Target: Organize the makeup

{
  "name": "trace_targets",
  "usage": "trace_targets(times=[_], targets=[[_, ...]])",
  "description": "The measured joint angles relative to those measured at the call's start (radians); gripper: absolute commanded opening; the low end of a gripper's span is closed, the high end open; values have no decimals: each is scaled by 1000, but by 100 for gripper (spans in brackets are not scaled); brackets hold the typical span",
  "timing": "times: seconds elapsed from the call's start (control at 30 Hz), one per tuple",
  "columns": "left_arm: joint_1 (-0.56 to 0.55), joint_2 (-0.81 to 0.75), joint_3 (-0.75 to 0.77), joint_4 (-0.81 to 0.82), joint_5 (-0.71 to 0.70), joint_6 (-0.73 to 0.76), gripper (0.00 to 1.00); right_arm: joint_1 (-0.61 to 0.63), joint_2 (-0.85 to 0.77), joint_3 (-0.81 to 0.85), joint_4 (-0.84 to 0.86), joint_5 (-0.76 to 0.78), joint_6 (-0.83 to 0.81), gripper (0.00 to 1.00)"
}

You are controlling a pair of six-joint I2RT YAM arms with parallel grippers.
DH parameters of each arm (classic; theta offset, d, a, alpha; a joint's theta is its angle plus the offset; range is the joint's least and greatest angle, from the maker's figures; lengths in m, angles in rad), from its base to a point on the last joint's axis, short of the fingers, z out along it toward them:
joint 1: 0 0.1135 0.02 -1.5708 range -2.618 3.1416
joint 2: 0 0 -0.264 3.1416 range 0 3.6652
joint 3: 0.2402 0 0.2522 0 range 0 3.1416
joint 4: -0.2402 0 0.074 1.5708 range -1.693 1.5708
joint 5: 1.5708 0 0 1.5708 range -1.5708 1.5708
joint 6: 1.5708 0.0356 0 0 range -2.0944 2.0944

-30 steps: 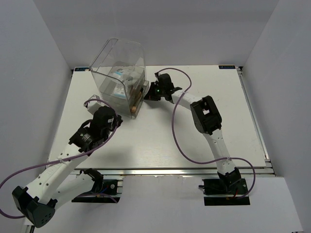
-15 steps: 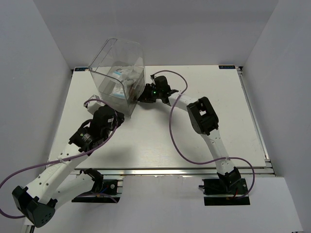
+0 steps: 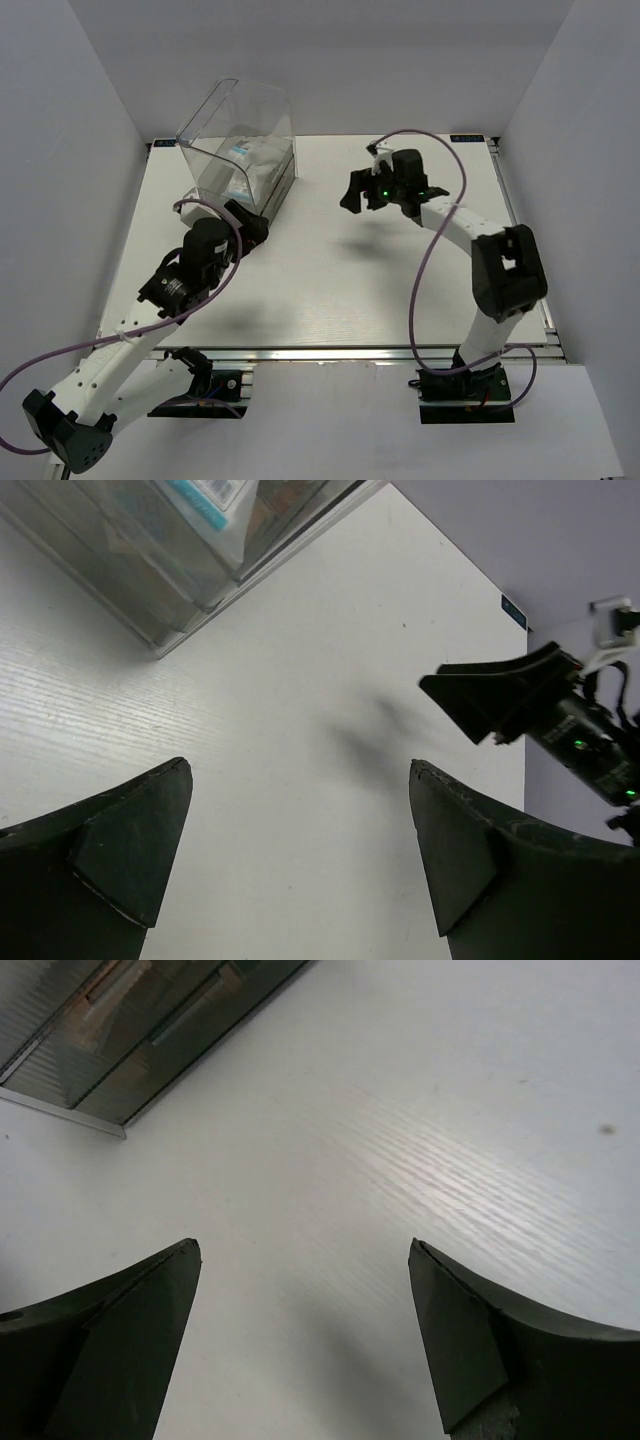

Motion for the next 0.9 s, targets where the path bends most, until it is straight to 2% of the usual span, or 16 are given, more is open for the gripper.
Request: trace_targets(times=[0.23, 0.43, 0.9], targets=[[0, 16, -4, 79, 60, 68, 98, -60, -228, -23, -147, 37, -153, 89], [1, 58, -4, 142, 119, 128, 98, -75, -397, -70, -204, 65, -213, 89], [2, 108, 21, 201, 210, 197, 98, -76, -409, -48, -346, 205, -182, 89]])
